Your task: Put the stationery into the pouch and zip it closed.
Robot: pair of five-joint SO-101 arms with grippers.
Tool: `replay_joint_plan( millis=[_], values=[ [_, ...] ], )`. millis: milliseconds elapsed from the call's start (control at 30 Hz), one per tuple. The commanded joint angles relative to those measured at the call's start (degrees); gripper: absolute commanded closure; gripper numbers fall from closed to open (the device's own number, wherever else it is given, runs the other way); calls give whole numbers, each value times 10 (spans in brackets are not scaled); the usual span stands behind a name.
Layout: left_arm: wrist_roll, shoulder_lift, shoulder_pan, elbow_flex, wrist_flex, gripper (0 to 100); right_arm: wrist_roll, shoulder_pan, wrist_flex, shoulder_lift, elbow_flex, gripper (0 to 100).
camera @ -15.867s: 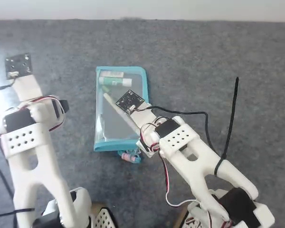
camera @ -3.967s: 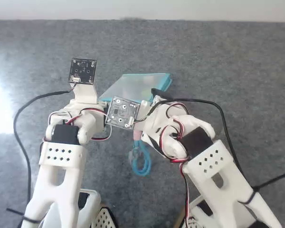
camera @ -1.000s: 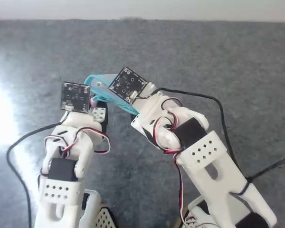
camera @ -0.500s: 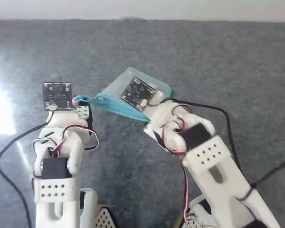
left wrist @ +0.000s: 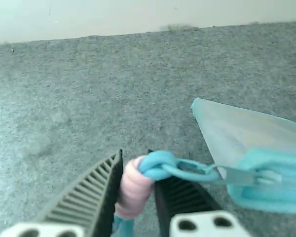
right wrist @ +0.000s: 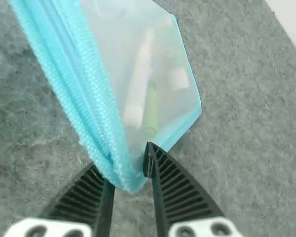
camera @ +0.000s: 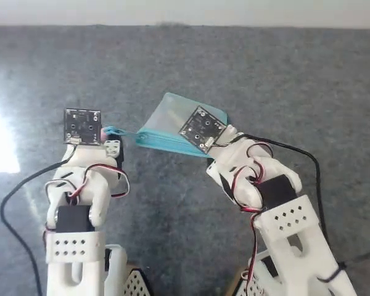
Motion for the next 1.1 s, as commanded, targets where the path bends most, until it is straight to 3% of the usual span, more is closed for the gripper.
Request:
replay_joint_plan(
  millis=[0, 133, 200, 467, 667, 833, 933, 1067],
  values=[
    [-5, -11, 28, -8, 5, 663, -28, 44, 24, 6, -7, 865],
    [-11, -9, 39, -8, 5, 629, -44, 57, 28, 2, -30, 642],
    [-23, -7, 40, -7, 5, 629, -34, 64, 42, 3, -40, 592],
    [-43, -11, 41, -3, 32, 628, -72, 65, 173, -2, -91, 589],
    [-178, -12, 45, -93, 280, 628, -76, 65, 271, -3, -123, 589],
    [-275, -12, -29, -194, 429, 628, -76, 66, 278, -2, -123, 589],
    [-265, -12, -93, -244, 420, 628, -80, 66, 276, -4, -123, 589],
    [-164, -20, -135, -265, 348, 628, -96, 66, 274, -15, -123, 597]
  ],
)
